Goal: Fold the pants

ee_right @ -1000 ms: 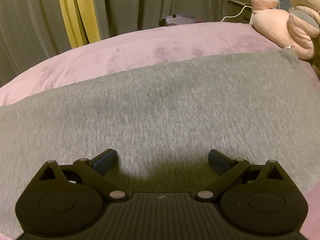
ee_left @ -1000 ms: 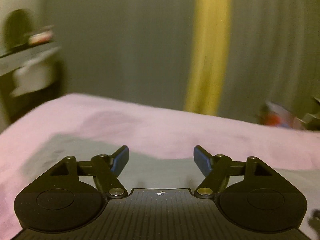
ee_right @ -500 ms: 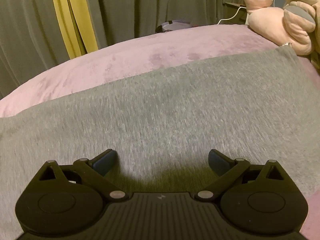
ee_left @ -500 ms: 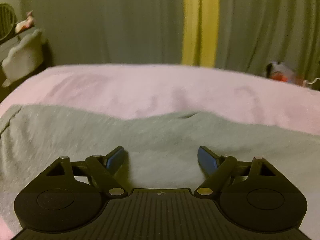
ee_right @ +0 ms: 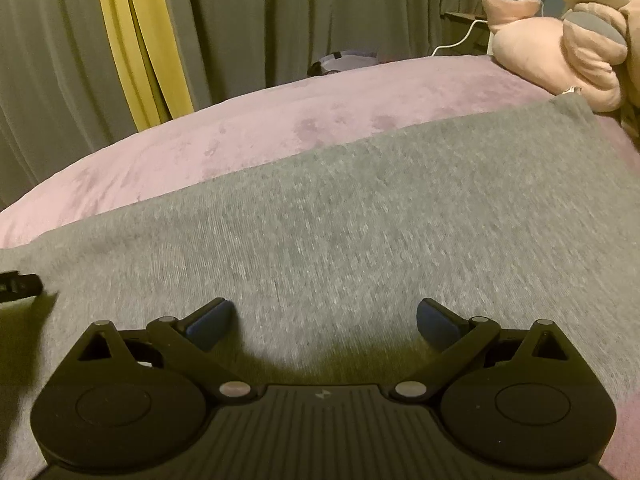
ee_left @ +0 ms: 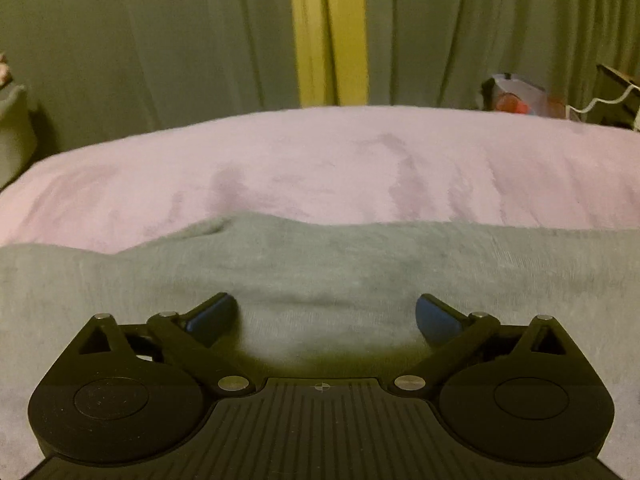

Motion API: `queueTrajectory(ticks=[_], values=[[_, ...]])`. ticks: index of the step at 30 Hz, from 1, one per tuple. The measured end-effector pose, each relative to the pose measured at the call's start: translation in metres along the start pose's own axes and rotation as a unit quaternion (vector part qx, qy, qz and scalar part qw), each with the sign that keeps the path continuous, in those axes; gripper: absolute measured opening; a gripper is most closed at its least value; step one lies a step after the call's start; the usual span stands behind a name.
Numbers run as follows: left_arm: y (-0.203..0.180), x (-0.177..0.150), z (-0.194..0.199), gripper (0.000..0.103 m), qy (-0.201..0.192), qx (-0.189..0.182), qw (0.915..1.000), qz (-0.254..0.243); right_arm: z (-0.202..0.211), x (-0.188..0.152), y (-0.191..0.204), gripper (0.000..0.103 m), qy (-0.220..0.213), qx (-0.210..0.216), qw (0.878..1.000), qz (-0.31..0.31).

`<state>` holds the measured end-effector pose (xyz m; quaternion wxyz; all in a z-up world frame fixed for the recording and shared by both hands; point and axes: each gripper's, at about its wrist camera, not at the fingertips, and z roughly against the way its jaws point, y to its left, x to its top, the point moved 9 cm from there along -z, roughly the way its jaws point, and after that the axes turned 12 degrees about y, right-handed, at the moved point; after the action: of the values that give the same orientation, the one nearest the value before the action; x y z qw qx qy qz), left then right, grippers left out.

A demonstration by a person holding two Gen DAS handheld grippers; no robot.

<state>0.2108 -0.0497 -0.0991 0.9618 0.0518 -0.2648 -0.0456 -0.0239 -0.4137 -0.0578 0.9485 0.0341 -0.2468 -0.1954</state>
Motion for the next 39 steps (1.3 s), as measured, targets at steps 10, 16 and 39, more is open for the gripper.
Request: queueTrajectory(ticks=[10,16,39], values=[[0.114,-0.036,0.029,0.101,0.046,0.037,0.9928,0.105,-0.002,0.004,-0.002,0.099,-0.004,-0.004,1.0,0.0],[0.16,-0.055,0.044,0.101,0.068,0.003,0.9771,0.202,-0.002,0.004,0.0,0.099,-0.005,-0.01,1.0,0.006],[0.152,-0.079,0.024,0.103,0.02,0.027,0.9808,0.192,-0.002,0.007,-0.002,0.099,-0.004,-0.005,1.0,0.005]])
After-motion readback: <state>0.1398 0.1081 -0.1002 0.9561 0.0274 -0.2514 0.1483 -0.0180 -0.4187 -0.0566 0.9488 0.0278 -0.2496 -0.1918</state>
